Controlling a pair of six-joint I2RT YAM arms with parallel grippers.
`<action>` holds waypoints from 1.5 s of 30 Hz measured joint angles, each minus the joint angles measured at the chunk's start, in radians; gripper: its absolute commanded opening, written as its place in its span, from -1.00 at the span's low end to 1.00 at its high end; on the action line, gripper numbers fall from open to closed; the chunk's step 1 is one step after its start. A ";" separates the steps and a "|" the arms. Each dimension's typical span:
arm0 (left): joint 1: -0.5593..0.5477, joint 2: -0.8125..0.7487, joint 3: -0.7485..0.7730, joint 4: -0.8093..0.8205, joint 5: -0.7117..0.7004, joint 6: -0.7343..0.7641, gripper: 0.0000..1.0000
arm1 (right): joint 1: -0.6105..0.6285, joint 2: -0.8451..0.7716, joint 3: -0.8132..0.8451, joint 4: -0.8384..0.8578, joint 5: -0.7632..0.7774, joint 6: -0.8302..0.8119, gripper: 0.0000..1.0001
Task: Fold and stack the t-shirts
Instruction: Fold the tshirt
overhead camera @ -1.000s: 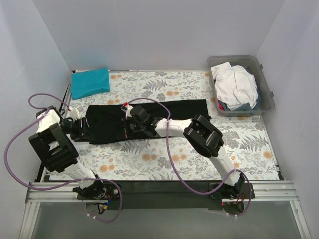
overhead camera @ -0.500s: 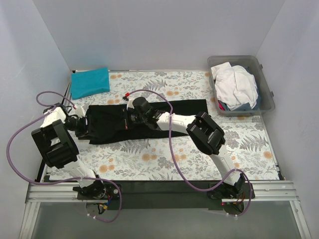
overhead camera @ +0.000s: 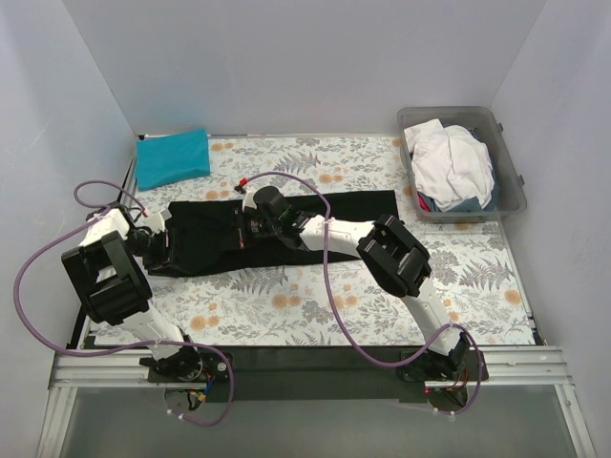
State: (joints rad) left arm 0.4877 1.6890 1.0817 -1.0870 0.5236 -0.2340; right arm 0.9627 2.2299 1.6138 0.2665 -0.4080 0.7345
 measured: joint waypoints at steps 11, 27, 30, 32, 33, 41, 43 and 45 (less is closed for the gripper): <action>0.000 0.015 -0.010 0.018 -0.017 -0.034 -0.19 | 0.000 0.000 0.000 0.007 -0.014 0.011 -0.97; 0.000 0.039 0.152 -0.026 0.069 -0.063 -1.00 | -0.011 0.000 0.000 0.029 -0.037 0.009 -0.97; 0.000 0.061 0.242 -0.042 0.105 -0.079 -1.00 | -0.028 0.000 0.000 0.031 -0.055 -0.006 -0.97; 0.000 0.090 0.296 -0.038 0.132 -0.092 -1.00 | -0.045 0.000 0.002 0.033 -0.069 -0.015 -0.97; 0.000 0.110 0.325 -0.037 0.149 -0.101 -1.00 | -0.055 0.000 0.005 0.034 -0.074 -0.022 -0.97; -0.045 0.267 0.476 0.026 0.230 -0.189 -1.00 | -0.106 0.035 0.078 0.071 -0.104 -0.066 -0.97; -0.067 0.291 0.496 0.053 0.237 -0.212 -1.00 | -0.112 0.065 0.108 0.085 -0.117 -0.072 -0.97; -0.082 0.307 0.506 0.075 0.238 -0.229 -1.00 | -0.115 0.095 0.125 0.090 -0.125 -0.080 -0.97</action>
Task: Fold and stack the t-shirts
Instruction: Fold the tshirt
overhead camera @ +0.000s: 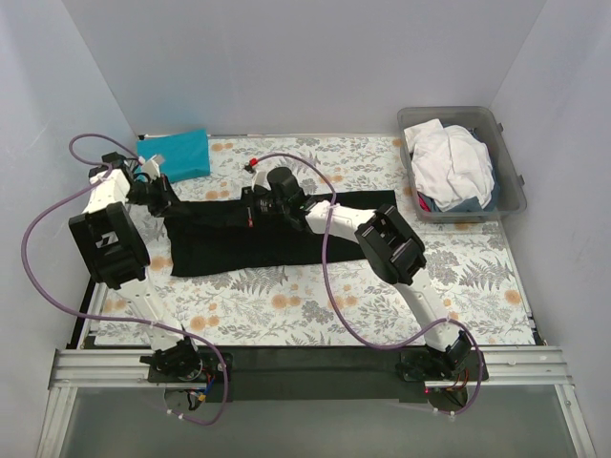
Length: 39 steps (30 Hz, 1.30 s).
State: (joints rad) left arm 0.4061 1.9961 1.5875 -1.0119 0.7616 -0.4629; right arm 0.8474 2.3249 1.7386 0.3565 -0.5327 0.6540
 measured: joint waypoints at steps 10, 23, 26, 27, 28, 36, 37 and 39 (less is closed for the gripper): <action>-0.011 0.026 0.003 0.082 -0.019 -0.051 -1.00 | -0.006 0.081 0.018 0.005 -0.020 -0.013 -0.94; -0.011 -0.007 -0.041 0.100 0.010 -0.042 -0.75 | -0.065 0.017 -0.029 -0.005 -0.055 -0.061 0.04; -0.011 -0.056 -0.096 0.101 0.009 -0.037 -0.43 | -0.087 -0.069 -0.105 -0.014 -0.082 -0.080 -0.08; -0.011 -0.067 -0.104 0.106 0.008 -0.040 -0.38 | -0.090 -0.097 -0.129 -0.015 -0.087 -0.087 -0.09; -0.011 -0.072 -0.105 0.114 0.008 -0.043 -0.35 | -0.091 -0.124 -0.154 -0.014 -0.092 -0.095 -0.09; -0.011 0.028 0.049 0.141 0.006 -0.062 -0.20 | -0.080 -0.143 -0.115 -0.102 -0.058 -0.237 0.10; -0.011 0.043 0.059 0.148 0.003 -0.062 -0.19 | -0.079 -0.123 -0.084 -0.117 -0.054 -0.249 0.10; -0.012 0.071 0.074 0.150 0.000 -0.063 -0.20 | -0.080 -0.090 -0.043 -0.125 -0.046 -0.263 0.09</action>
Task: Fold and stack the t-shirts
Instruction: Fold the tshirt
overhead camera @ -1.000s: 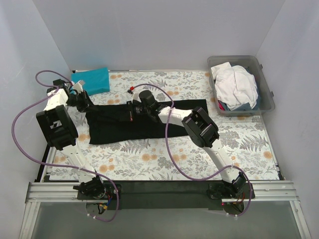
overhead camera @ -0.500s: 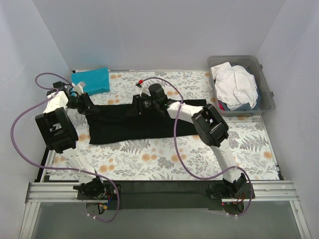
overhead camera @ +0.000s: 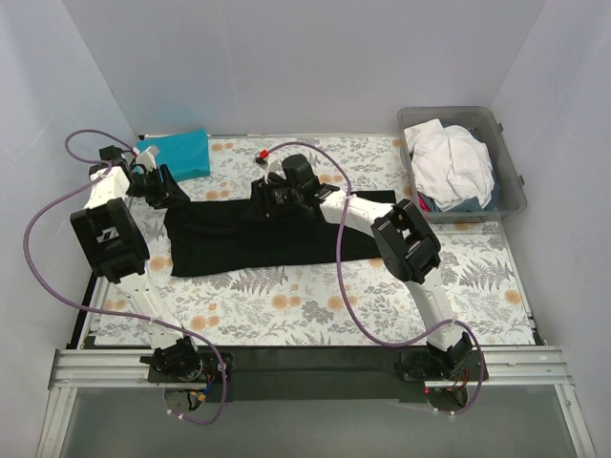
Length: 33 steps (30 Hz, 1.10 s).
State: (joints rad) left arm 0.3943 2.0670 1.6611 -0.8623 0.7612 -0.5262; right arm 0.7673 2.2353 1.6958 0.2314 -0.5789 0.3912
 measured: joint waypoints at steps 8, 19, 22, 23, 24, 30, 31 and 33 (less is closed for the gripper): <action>-0.018 -0.012 -0.047 -0.056 -0.002 0.049 -0.20 | -0.037 0.006 0.004 -0.189 -0.030 -0.140 0.06; -0.140 -0.369 -0.448 -0.135 -0.152 0.107 -0.19 | -0.224 -0.238 -0.068 -0.732 0.203 -0.597 -0.02; -0.172 -0.369 -0.494 -0.100 -0.197 0.082 -0.17 | -0.239 -0.259 -0.137 -0.806 0.306 -0.682 -0.13; -0.184 -0.369 -0.506 -0.087 -0.214 0.072 -0.17 | -0.242 -0.256 -0.159 -0.827 0.338 -0.705 -0.20; -0.196 -0.369 -0.515 -0.076 -0.232 0.062 -0.17 | -0.245 -0.248 -0.177 -0.850 0.368 -0.726 -0.22; -0.255 -0.351 -0.524 -0.018 -0.309 0.019 -0.17 | -0.251 -0.214 -0.236 -0.910 0.473 -0.814 -0.31; -0.259 -0.341 -0.524 -0.011 -0.317 0.014 -0.17 | -0.250 -0.218 -0.242 -0.908 0.478 -0.822 -0.33; -0.261 -0.321 -0.523 0.005 -0.336 0.008 -0.17 | -0.246 -0.235 -0.272 -0.890 0.482 -0.844 -0.40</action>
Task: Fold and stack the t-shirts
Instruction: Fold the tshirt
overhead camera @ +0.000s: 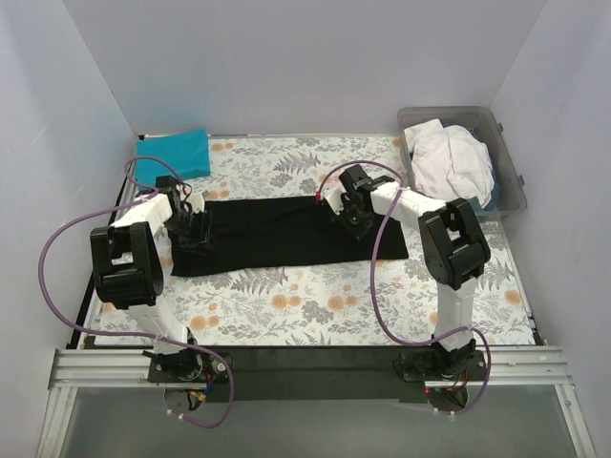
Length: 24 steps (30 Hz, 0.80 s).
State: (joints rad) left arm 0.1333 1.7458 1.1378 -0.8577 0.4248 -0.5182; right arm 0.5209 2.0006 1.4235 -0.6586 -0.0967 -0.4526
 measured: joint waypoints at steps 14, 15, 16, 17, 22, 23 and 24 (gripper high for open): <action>-0.145 0.418 0.516 -0.119 -0.010 0.004 -0.15 | 0.430 -0.251 -0.342 -0.058 -0.224 -0.044 -0.41; -0.166 0.494 0.640 -0.134 0.012 0.003 -0.12 | 0.482 -0.241 -0.339 -0.069 -0.286 -0.036 -0.40; -0.184 0.553 0.740 -0.135 0.037 0.001 -0.11 | 0.527 -0.232 -0.337 -0.077 -0.341 -0.030 -0.39; -0.199 0.598 0.823 -0.130 0.058 0.002 -0.10 | 0.564 -0.227 -0.335 -0.090 -0.386 -0.024 -0.36; -0.245 0.632 0.977 -0.119 0.083 0.000 -0.07 | 0.526 -0.249 -0.297 -0.151 -0.507 -0.012 -0.34; -0.245 0.614 0.974 -0.117 0.081 0.000 -0.07 | 0.490 -0.259 -0.285 -0.154 -0.512 -0.010 -0.34; -0.245 0.587 0.956 -0.104 0.078 -0.003 -0.07 | 0.452 -0.268 -0.272 -0.154 -0.511 -0.008 -0.34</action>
State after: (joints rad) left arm -0.1112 2.3329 2.0941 -0.9619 0.5030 -0.5213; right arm 0.9726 1.7325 1.1511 -0.8124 -0.6079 -0.4603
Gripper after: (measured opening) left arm 0.465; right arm 0.331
